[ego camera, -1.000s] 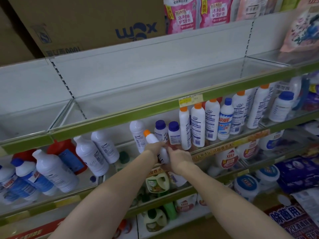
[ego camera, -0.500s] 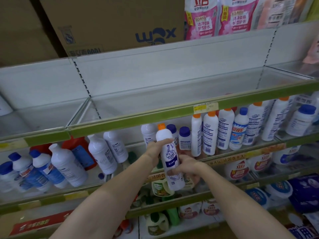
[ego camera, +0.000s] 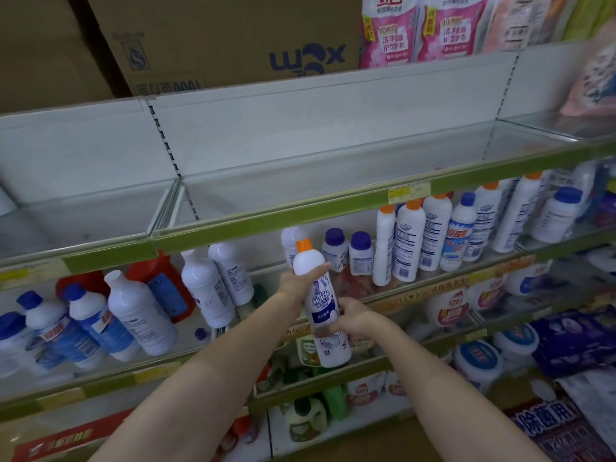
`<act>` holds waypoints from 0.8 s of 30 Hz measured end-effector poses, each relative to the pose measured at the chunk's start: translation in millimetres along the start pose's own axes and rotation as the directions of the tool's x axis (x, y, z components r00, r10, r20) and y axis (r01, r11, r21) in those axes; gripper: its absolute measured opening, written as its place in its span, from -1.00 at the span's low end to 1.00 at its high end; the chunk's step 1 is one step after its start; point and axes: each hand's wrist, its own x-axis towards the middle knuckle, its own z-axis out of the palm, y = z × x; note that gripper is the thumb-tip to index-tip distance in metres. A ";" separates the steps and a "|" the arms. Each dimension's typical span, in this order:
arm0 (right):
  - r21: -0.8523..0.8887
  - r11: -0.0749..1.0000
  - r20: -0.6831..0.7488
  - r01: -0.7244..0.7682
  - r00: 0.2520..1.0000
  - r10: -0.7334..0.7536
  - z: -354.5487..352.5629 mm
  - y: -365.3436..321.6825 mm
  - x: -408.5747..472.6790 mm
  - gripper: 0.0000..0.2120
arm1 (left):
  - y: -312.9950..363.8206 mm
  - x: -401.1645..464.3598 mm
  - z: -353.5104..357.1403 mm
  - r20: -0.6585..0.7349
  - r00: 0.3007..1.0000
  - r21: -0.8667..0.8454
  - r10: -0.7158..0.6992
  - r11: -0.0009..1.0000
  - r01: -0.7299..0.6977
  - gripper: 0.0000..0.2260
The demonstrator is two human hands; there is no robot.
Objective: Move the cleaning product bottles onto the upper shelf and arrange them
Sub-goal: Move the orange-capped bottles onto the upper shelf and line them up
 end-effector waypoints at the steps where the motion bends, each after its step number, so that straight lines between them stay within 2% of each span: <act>1: -0.001 1.000 -0.006 -0.003 1.000 0.003 6.5 -1.4 -2.0 -0.38 | -1.9 -2.8 -6.2 0.020 1.000 0.012 -0.004 1.000 0.004 -0.46; 5: -0.033 0.999 -0.039 -0.027 0.999 0.026 35.5 -7.5 -14.8 -0.28 | -8.9 -18.4 -35.6 0.121 0.993 0.085 -0.015 0.996 0.004 -0.30; 8: -0.026 1.000 -0.089 -0.003 0.996 0.001 59.1 -13.8 -23.6 -0.23 | -8.0 -35.3 -56.0 0.188 0.982 0.139 0.023 0.989 -0.050 -0.35; 11: -0.002 0.999 -0.178 0.040 0.983 -0.040 76.6 -29.3 -36.2 -0.39 | 3.4 -51.6 -74.2 0.280 0.957 0.142 0.082 0.982 -0.126 -0.44; 14: 0.051 0.992 -0.271 0.112 0.958 -0.094 86.8 -56.8 -50.3 -0.50 | 30.8 -68.7 -87.7 0.350 0.917 0.154 0.192 0.954 -0.259 -0.50; 16: 0.118 0.975 -0.344 0.186 0.929 -0.136 92.3 -81.2 -60.7 -0.50 | 56.3 -81.3 -95.2 0.392 0.879 0.130 0.271 0.930 -0.345 -0.49; 19: 0.185 0.919 -0.479 0.347 0.848 -0.224 101.6 -123.9 -72.0 -0.45 | 103.4 -108.3 -112.6 0.414 0.823 0.078 0.388 0.886 -0.456 -0.63; 21: 0.193 0.870 -0.540 0.453 0.790 -0.291 109.2 -156.6 -76.1 -0.46 | 135.3 -127.8 -131.4 0.408 0.790 0.044 0.457 0.855 -0.517 -0.72; 24: 0.198 0.802 -0.591 0.563 0.722 -0.361 124.1 -213.3 -80.0 -0.50 | 175.4 -144.7 -171.0 0.360 0.750 -0.029 0.554 0.810 -0.585 -0.72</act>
